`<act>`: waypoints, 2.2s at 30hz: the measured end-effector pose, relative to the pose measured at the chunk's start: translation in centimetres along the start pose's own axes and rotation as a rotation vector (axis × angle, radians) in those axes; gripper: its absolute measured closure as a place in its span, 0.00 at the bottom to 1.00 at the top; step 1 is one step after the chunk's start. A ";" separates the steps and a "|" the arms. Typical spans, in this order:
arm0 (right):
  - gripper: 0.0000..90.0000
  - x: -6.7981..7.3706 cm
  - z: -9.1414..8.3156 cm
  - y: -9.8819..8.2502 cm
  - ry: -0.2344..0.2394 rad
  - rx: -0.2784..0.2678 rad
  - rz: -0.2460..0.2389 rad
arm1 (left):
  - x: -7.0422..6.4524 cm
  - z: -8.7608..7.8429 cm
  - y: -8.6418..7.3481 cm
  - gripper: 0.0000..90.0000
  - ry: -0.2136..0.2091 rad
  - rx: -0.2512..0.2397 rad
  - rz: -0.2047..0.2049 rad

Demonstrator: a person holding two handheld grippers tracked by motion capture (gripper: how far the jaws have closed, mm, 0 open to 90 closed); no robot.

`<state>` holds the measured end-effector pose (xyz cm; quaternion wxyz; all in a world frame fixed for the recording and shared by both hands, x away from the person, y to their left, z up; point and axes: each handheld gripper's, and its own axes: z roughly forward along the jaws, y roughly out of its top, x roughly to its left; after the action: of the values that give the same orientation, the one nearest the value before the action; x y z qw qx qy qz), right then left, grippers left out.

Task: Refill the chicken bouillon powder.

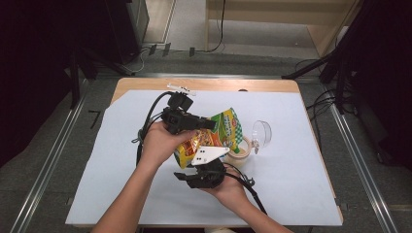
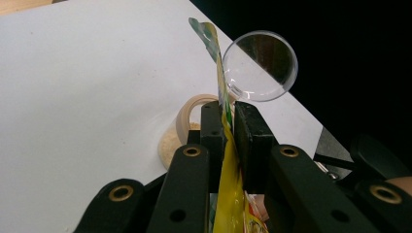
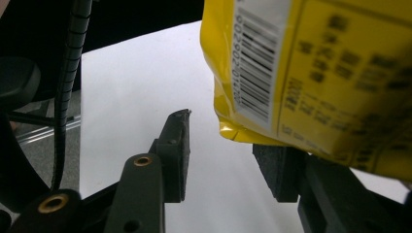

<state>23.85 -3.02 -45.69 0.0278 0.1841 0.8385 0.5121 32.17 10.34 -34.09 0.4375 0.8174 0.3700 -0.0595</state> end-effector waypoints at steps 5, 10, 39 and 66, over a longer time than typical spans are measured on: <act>0.62 0.1 0.2 -0.5 -0.004 0.007 0.013 | 0.7 -0.3 -0.9 0.93 -0.032 -0.023 -0.019; 0.60 0.1 0.2 -1.1 -0.006 0.010 0.012 | 1.0 -0.4 -1.2 0.94 -0.043 -0.015 -0.020; 0.59 -1.1 -0.4 -2.4 -0.071 0.044 0.015 | 2.5 -1.4 -3.2 0.95 -0.051 -0.002 -0.017; 0.59 -1.5 0.5 -3.6 -0.082 0.102 0.031 | 4.1 -1.7 -5.2 0.98 -0.108 0.048 0.023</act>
<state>24.34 -4.56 -49.31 0.0448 0.2191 0.8587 0.4611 31.30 15.68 -38.22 0.4379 0.8275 0.3347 -0.1072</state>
